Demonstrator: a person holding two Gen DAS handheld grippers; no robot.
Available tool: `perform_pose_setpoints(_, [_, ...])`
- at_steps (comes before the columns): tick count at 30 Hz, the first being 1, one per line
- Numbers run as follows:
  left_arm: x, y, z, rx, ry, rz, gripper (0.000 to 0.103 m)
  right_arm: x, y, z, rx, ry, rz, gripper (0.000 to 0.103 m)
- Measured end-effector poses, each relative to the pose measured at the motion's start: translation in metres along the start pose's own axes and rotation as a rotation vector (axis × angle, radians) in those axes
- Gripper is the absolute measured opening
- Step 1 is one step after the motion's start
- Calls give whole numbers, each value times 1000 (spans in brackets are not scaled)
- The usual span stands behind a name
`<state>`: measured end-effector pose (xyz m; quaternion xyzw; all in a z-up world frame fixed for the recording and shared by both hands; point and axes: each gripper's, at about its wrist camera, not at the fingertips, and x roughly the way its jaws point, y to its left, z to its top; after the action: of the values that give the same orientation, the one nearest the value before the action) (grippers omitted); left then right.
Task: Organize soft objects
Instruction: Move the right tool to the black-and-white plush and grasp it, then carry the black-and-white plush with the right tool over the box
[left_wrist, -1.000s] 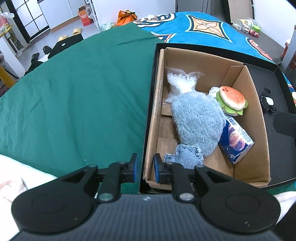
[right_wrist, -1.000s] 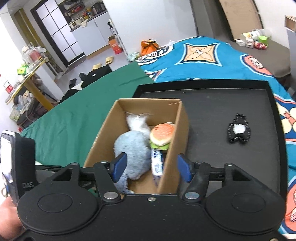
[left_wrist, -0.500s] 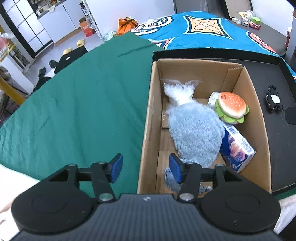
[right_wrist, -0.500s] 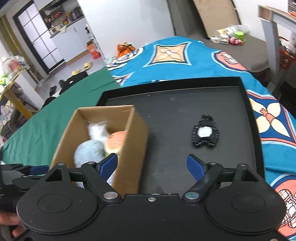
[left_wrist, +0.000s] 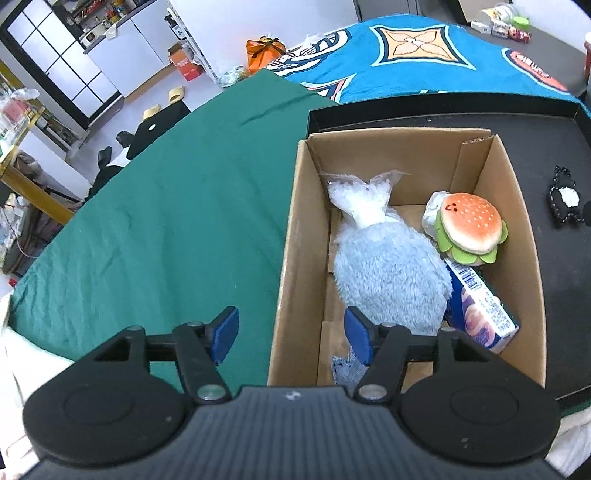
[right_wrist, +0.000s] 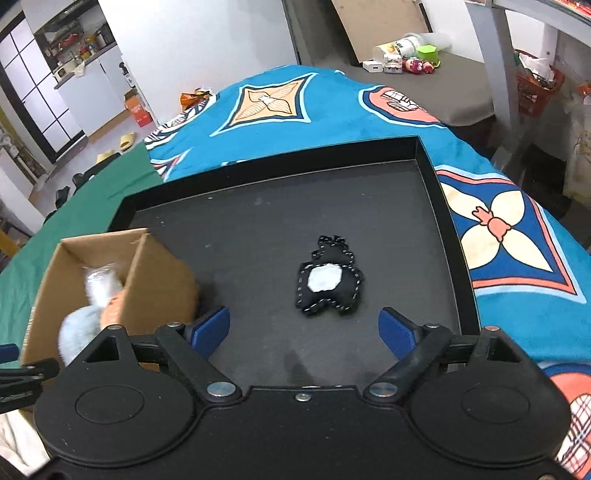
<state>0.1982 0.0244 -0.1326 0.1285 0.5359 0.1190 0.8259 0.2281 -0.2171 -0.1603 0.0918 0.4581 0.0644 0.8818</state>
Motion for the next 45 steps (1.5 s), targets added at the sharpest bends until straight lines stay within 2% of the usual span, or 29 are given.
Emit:
perform_pose_setpoints(9, [7, -18, 4, 49, 28, 47, 63, 32, -13, 11, 3, 22, -10, 87])
perform_pose_setpoints(19, [11, -25, 7, 64, 43, 74, 65, 61, -7, 15, -69, 42, -76, 84])
perform_pose_setpoints(21, [11, -25, 7, 68, 43, 79, 67, 64, -6, 15, -79, 44, -92, 80])
perform_pose_setpoints(22, [11, -25, 7, 71, 44, 81, 67, 66, -7, 15, -77, 48, -91, 74])
perform_pose_setpoints(24, [11, -25, 8, 73, 46, 82, 68, 67, -9, 15, -65, 61, -75, 55])
perform_pose_setpoints(25, [11, -25, 9, 72, 46, 82, 68, 66, -9, 14, -76, 60, -89, 40])
perform_pose_setpoints(30, [11, -24, 8, 58, 48, 84, 68, 59, -13, 11, -81, 69, -76, 35])
perform_pose_setpoints(45, [6, -7, -7, 30, 41, 39, 69, 8, -15, 0, -35, 30, -44, 35])
